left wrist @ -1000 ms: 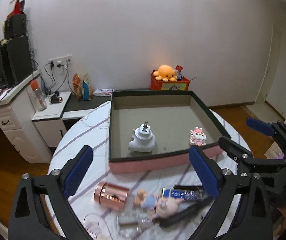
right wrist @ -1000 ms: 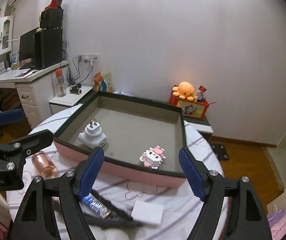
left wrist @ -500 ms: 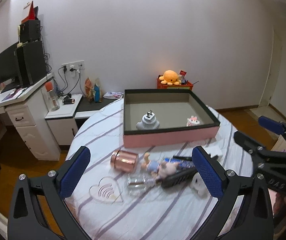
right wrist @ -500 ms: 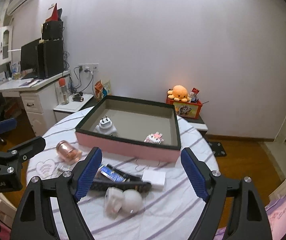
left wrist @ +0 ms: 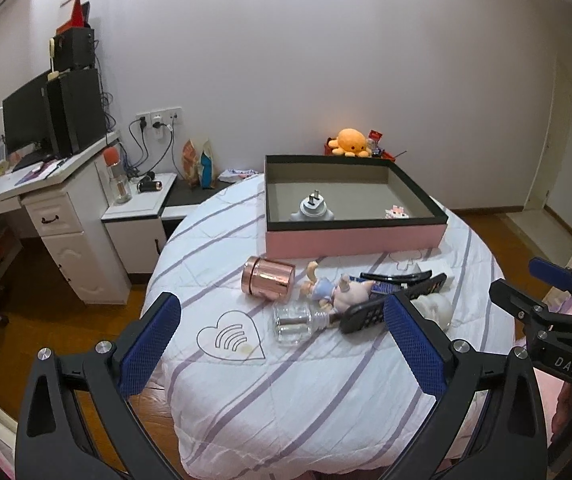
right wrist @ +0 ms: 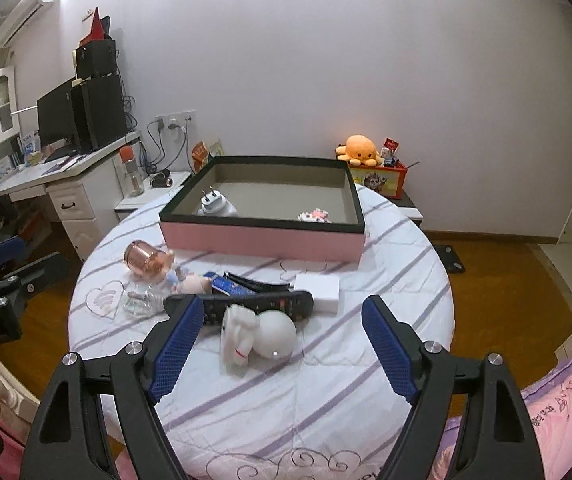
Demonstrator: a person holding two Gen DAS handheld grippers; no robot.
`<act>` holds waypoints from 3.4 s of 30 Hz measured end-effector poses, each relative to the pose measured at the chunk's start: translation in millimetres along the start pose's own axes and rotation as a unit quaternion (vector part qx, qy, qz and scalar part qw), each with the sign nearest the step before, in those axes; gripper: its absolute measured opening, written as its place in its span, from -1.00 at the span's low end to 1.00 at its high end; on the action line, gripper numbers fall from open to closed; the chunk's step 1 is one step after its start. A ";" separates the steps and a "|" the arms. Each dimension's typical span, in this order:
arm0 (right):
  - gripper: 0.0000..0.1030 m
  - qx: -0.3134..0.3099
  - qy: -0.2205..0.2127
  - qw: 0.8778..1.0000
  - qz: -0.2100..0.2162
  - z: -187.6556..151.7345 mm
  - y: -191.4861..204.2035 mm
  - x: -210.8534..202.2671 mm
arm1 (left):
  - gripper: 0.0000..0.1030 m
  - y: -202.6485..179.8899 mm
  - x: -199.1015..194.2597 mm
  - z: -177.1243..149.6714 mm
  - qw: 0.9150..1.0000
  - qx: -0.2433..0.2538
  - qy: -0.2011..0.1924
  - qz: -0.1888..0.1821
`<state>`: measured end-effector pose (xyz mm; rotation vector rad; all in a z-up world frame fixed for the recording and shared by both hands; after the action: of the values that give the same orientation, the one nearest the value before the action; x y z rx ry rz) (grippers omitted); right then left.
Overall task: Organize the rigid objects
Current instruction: 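Withdraw both tools from the box back toward the remaining items, then grasp the glass bottle with the left tool while the right tool grasps the white figurine, then carry the glass bottle and white figurine into the pink box and release them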
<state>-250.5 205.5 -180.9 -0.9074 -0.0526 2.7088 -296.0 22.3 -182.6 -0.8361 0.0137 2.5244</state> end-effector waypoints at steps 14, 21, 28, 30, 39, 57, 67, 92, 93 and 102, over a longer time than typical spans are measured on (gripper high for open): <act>0.61 0.003 0.071 0.997 0.020 -45.2 11.7 45.7 | 0.99 7.0 35.6 -37.8 0.998 0.006 0.056 -0.009; 0.61 0.040 0.101 0.993 0.050 -56.0 23.6 79.9 | 0.99 23.8 51.7 -47.2 0.997 -0.006 0.074 0.000; 0.61 0.046 0.110 0.991 0.066 -52.5 28.6 103.1 | 0.99 29.9 64.7 -52.2 0.996 -0.007 0.086 -0.005; 0.61 0.049 0.110 0.990 0.075 -51.7 30.8 107.8 | 0.99 34.2 68.7 -54.0 0.996 -0.011 0.089 -0.006; 0.36 0.034 0.104 0.988 0.110 -52.1 33.9 112.4 | 0.99 53.5 88.5 -62.0 0.994 -0.042 0.104 -0.007; 0.37 0.030 0.116 0.986 0.114 -50.5 30.7 115.2 | 0.84 25.7 141.3 -57.0 0.990 -0.020 0.130 -0.043; 0.37 0.033 0.115 0.987 0.111 -52.0 28.8 113.7 | 0.15 32.6 135.2 -57.7 0.988 -0.028 0.132 -0.070; 0.37 0.031 0.111 0.988 0.103 -54.6 25.0 103.3 | 0.47 41.8 120.2 -65.6 0.989 -0.035 0.125 -0.071; 0.37 0.029 0.111 0.988 0.102 -54.2 25.6 102.6 | 0.47 42.5 119.5 -65.3 0.989 -0.037 0.125 -0.073; 0.37 0.030 0.090 0.991 0.094 -42.7 17.9 87.6 | 0.19 36.4 106.2 -57.1 0.988 -0.049 0.108 -0.096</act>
<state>-296.4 210.3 -268.6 -1.1904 0.1570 2.7656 -354.4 27.6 -294.1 -1.0929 -0.1169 2.2605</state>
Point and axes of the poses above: each gripper's, at about its wrist camera, not at the fingertips, and x roughly the way its jaws point, y to its left, z to its top, the point moved 9 cm from there along x, roughly the way its jaws point, and after that the axes turned 12 degrees about -z, right-handed, at the moved point
